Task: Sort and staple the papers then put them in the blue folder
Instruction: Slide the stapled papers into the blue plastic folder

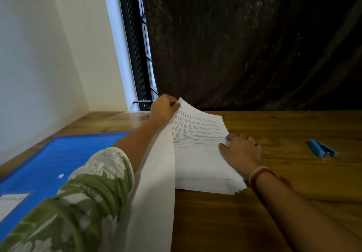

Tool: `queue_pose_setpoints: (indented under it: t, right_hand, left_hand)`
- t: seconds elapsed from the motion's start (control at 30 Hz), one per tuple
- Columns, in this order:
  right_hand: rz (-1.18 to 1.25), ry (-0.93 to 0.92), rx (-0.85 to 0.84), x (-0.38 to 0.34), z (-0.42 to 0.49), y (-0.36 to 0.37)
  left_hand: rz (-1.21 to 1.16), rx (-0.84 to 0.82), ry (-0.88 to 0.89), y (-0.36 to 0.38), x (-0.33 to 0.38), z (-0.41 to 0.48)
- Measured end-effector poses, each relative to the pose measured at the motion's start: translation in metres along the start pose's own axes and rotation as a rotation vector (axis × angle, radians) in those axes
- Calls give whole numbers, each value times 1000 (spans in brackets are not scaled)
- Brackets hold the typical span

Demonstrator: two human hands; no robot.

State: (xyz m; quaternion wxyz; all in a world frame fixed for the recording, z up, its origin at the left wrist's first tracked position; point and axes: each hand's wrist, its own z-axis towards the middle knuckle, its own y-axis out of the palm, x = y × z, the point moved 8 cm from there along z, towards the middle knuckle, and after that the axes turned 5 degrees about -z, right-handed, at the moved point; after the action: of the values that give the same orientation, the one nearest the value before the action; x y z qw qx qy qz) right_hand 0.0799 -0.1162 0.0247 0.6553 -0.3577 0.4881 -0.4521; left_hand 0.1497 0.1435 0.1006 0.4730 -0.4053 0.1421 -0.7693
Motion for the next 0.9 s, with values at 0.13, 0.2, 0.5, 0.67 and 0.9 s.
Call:
queue_pose_setpoints:
  t: [0.13,0.2,0.5,0.67,0.9]
  right_hand:
    - [9,-5,5,0,-1,-1]
    - [31,4,-10,1,-2,0]
    - [1119,120,264,45,8,-60]
    - [1327,50,59,82,12,-98]
    - [1203,-169,-127,77,5,-141]
  left_hand:
    - [-16,-37,50,7,18,0]
    - [-266,-88,-62,11,20,0]
    - [-1174,-253,-548,38,65,0]
    - [-1363,-206,-578,41,105,10]
    - [-1386,-81,-663,33,133,14]
